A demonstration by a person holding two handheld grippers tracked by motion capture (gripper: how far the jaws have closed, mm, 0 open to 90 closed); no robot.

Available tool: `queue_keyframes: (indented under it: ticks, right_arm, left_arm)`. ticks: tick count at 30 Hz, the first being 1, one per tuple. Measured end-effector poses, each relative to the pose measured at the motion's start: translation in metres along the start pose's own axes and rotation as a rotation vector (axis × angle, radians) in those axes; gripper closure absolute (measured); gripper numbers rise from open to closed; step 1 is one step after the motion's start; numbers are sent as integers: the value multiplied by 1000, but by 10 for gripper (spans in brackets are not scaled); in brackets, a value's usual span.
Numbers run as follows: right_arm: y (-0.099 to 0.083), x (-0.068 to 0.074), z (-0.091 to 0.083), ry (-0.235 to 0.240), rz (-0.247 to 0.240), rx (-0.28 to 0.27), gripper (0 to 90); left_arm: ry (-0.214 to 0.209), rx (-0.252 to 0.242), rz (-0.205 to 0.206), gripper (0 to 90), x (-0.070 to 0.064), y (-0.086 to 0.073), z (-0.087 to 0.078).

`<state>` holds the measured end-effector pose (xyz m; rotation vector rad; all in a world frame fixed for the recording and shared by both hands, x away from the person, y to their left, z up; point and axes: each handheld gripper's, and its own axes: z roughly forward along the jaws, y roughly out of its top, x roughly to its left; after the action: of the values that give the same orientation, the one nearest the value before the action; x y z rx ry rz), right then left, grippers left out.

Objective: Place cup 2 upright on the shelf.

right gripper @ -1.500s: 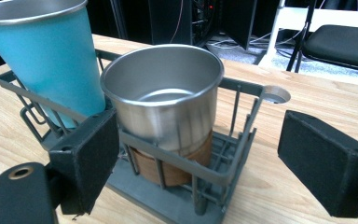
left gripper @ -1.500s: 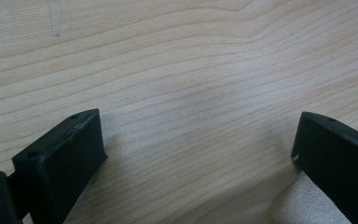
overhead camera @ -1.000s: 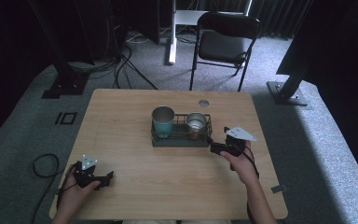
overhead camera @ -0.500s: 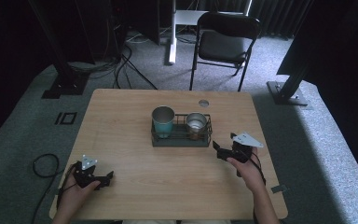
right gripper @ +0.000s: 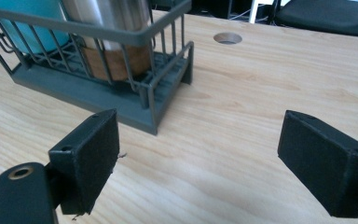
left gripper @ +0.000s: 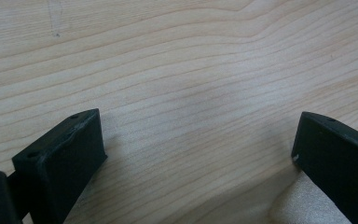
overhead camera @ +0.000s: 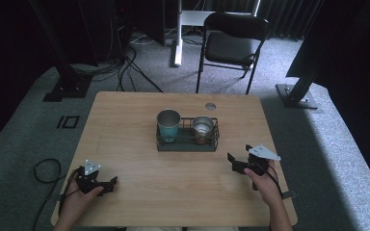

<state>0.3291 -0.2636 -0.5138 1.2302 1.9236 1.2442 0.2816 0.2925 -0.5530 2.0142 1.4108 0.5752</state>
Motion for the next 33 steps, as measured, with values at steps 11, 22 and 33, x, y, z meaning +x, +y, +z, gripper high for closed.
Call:
queue_keyframes:
  ticks: [11, 22, 33]
  right_arm:
    - [-20, -11, -17, -27, 25, 42, 125]
    - [-40, -17, -32, -13, 21, 97, 126]
    - [-57, -17, -46, 26, -21, 158, 126]
  left_arm:
    - [0, 0, 0, 29, 0, 0, 0]
    - [0, 0, 0, 29, 0, 0, 0]
    - [0, 0, 0, 29, 0, 0, 0]
